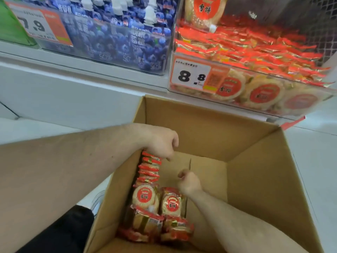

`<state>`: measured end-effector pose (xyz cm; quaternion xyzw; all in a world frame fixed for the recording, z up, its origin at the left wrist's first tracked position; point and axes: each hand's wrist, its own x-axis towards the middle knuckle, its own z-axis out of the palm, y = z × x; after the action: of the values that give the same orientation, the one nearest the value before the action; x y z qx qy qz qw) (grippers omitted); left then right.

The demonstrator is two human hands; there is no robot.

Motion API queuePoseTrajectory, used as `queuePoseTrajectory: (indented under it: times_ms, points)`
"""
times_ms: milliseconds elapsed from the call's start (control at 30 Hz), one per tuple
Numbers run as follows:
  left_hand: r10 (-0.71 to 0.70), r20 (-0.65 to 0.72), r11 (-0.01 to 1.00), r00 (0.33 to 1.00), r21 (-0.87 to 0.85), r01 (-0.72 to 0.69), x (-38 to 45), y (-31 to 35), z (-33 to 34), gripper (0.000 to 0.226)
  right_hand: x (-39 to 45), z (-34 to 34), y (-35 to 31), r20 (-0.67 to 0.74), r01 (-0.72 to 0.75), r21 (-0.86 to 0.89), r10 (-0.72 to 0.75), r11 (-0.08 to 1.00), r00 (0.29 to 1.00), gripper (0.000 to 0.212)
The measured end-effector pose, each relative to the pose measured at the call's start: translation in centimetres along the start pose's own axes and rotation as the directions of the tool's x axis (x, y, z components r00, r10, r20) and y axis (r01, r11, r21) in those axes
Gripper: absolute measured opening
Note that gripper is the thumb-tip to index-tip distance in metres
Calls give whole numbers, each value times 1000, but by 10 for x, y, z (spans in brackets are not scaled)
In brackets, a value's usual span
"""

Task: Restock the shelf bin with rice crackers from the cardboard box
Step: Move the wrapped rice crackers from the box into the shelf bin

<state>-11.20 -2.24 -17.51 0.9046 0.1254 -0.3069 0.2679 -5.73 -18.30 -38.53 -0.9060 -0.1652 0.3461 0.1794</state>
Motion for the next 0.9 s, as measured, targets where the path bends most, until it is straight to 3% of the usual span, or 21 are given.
queuePoseTrajectory:
  times_ms: [67, 100, 233, 333, 500, 567, 633, 700, 800, 900]
  points:
    - [-15, 10, 1000, 1000, -2, 15, 6, -5, 3, 46, -1, 25, 21, 225, -30, -150, 63, 988, 972, 62]
    - [-24, 17, 1000, 1000, -1, 24, 8, -8, 4, 47, -4, 32, 26, 265, -17, -218, 76, 976, 961, 70]
    - [-48, 23, 999, 999, 9, 48, 9, -14, 5, 48, -7, 40, 38, 209, 137, -424, -50, 895, 977, 73]
    - [-47, 5, 999, 999, 1, 47, 8, -14, 4, 49, -3, 30, 37, 198, 227, -465, -149, 856, 969, 64]
    - [-39, 14, 999, 999, -13, 40, 4, -10, 1, 51, 7, -16, 32, 108, 68, -189, -48, 980, 993, 27]
    - [-37, 6, 999, 999, -13, 37, 3, -10, 2, 55, 11, -39, 26, 117, -5, 58, -2, 998, 993, 12]
    - [-39, -23, 999, 999, -13, 38, 3, -9, 3, 64, 9, -62, 12, 257, -103, 433, -13, 895, 966, 17]
    - [-45, -55, 999, 997, -25, 44, 3, -9, 6, 83, 0, -85, -6, 404, -157, 656, -167, 738, 899, 18]
    - [-36, -75, 996, 997, -83, 30, 1, -7, 9, 103, -7, -99, -33, 488, -137, 780, -456, 610, 744, 43]
    - [-9, -107, 992, 994, -126, -4, 1, -3, 8, 90, -1, -97, -43, 497, -190, 848, -615, 495, 612, 43]
